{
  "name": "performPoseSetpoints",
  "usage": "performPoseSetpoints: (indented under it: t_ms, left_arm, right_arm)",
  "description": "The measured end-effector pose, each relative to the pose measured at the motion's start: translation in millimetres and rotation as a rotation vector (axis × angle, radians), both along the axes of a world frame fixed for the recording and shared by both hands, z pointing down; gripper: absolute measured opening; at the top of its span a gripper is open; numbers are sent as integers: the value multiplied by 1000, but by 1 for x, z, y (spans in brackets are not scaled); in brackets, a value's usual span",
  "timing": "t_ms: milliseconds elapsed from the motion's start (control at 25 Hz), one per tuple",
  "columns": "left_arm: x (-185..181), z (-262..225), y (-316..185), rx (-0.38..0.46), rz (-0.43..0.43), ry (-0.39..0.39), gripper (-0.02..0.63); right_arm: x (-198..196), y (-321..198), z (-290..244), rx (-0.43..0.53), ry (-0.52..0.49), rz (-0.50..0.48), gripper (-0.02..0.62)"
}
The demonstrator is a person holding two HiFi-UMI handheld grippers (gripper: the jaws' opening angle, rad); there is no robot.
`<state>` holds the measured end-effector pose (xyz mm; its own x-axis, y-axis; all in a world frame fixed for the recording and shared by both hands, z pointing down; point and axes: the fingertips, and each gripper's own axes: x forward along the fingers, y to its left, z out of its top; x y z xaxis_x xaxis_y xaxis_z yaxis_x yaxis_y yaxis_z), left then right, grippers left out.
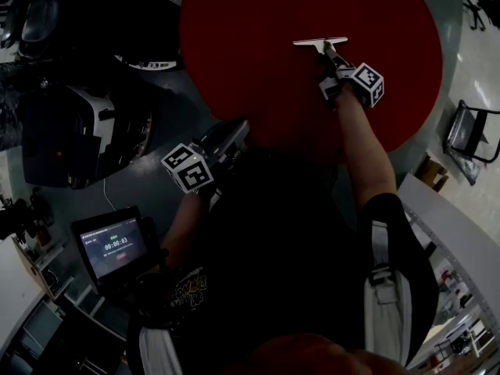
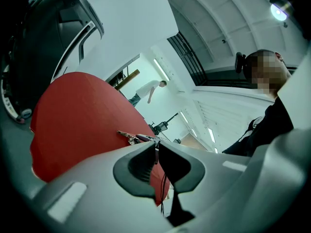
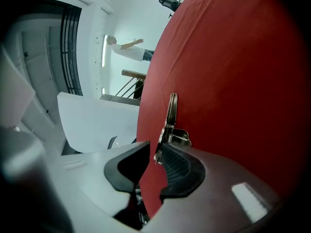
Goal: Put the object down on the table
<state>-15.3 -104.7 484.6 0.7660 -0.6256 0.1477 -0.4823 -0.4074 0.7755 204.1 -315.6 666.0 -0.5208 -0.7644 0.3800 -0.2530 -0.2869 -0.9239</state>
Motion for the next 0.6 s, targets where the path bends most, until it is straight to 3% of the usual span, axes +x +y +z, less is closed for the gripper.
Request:
performPoseSetpoints:
  t_ms: [280, 480, 600]
  left_arm:
    - [-9, -5, -4, 9, 21, 8, 12]
    - [-5, -9, -4, 24, 50, 25, 12]
    - [-8, -13, -3, 25, 87, 33, 12]
  right_arm:
    - [-2, 37, -36, 87, 25, 53, 46]
    - [-7, 67, -97, 245, 28, -13, 41]
    - [-17, 83, -148, 392, 73, -55, 41]
